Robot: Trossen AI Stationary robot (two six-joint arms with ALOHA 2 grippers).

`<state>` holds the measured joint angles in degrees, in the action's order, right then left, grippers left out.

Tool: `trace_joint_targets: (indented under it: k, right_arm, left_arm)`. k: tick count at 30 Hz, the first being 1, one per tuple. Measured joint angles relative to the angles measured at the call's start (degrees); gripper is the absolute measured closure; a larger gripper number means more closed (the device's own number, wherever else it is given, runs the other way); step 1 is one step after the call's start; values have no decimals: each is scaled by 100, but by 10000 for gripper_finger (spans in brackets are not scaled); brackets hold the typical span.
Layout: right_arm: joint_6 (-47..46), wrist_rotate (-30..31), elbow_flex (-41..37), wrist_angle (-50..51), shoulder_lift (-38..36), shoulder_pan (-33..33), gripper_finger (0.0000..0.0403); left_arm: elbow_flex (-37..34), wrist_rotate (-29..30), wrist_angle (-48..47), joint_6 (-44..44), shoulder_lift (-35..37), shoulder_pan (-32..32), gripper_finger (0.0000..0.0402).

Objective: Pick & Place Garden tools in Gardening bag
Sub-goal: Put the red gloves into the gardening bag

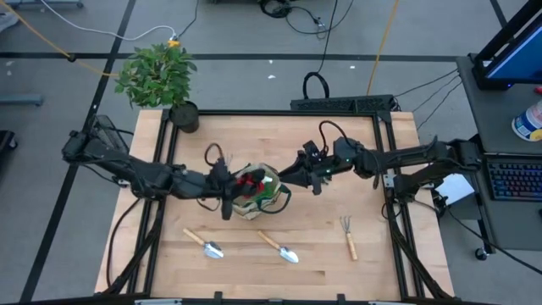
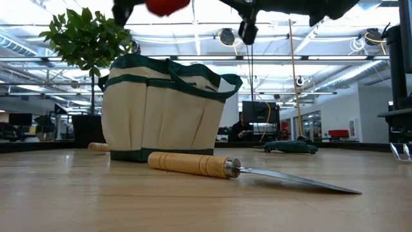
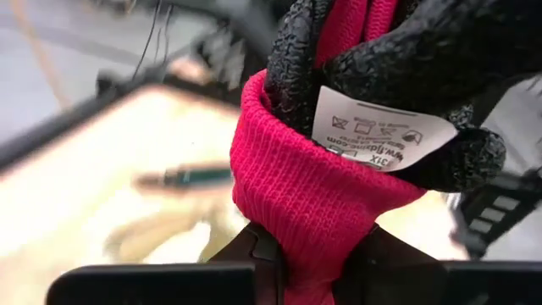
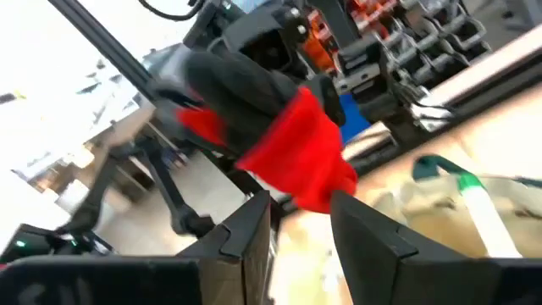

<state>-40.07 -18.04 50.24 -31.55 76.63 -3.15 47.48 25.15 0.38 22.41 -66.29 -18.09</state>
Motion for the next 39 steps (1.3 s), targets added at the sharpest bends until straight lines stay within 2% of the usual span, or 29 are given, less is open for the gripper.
trace_joint_targets:
  k: [4,8,17,36,39]
  right_arm:
    - [234,-2,0,480,-231,-27,289]
    - [347,-2,0,626,-344,-29,293]
    - [349,-4,0,803,-373,-27,293]
    - [393,9,0,828,-373,-27,298]
    - [393,21,0,827,-373,-27,298]
  left_arm:
    - [-2,338,-520,601,-159,-68,349]
    - [-4,536,-676,587,-378,-62,349]
    - [-11,482,-1212,885,-749,177,349]
    - [-13,-263,-1569,1354,-828,258,349]
    - [-13,-282,-1566,1352,-828,254,331]
